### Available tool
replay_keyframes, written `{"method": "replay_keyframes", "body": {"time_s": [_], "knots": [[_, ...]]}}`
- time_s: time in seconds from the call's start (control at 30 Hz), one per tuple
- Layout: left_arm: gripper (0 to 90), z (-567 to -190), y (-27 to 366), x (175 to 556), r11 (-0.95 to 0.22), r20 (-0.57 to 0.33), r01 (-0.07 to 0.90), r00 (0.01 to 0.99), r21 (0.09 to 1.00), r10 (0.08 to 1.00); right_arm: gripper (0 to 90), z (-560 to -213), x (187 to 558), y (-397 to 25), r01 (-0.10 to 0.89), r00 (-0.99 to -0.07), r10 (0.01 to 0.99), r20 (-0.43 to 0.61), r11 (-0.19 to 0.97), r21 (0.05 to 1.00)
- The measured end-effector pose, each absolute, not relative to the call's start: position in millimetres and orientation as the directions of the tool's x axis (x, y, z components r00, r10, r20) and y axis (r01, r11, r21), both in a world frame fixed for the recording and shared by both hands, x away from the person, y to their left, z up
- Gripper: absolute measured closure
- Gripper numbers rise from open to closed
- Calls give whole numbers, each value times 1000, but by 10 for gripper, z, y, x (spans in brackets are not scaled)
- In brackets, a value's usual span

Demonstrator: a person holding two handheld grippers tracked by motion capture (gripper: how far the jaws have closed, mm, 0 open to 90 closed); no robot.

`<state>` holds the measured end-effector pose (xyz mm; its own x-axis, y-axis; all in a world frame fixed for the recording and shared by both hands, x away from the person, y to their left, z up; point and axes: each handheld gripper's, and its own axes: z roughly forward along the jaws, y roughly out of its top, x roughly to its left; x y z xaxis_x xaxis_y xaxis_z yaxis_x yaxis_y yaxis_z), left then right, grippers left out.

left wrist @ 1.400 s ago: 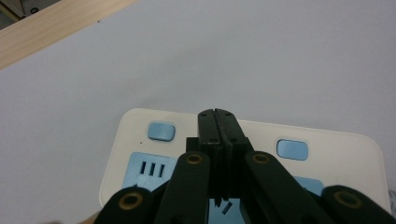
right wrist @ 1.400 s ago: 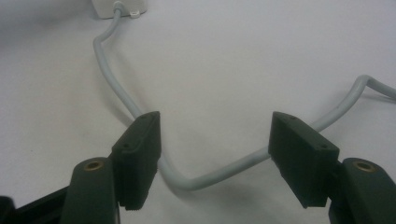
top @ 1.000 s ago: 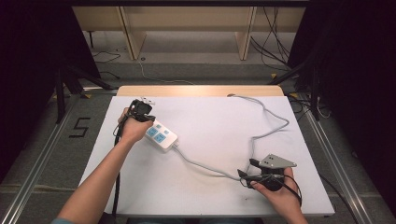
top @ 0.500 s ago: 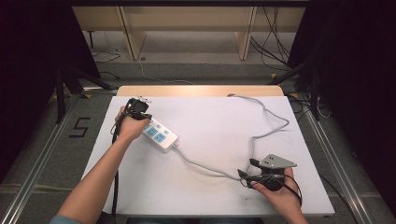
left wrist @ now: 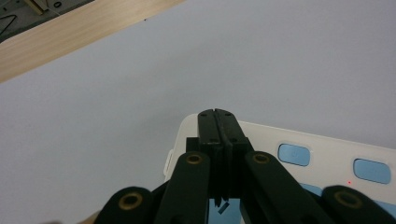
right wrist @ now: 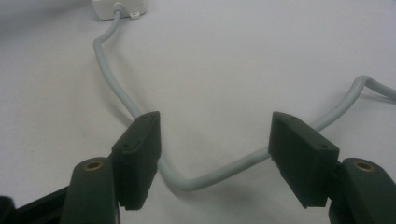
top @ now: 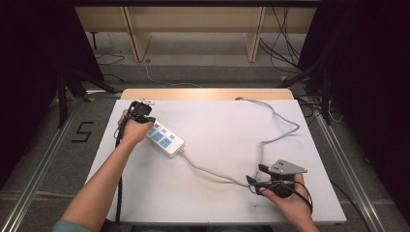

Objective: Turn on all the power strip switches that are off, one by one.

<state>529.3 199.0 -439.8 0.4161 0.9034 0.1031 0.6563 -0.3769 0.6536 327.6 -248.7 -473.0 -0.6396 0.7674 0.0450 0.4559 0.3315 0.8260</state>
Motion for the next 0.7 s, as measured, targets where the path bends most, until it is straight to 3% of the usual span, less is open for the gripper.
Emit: {"method": "replay_keyframes", "body": {"time_s": [0.7], "knots": [[895,-4486,1914,5338,-406,107,659,444,634,889,355,-4733,3278,-2489,457,-639,768,47,330,826]]}}
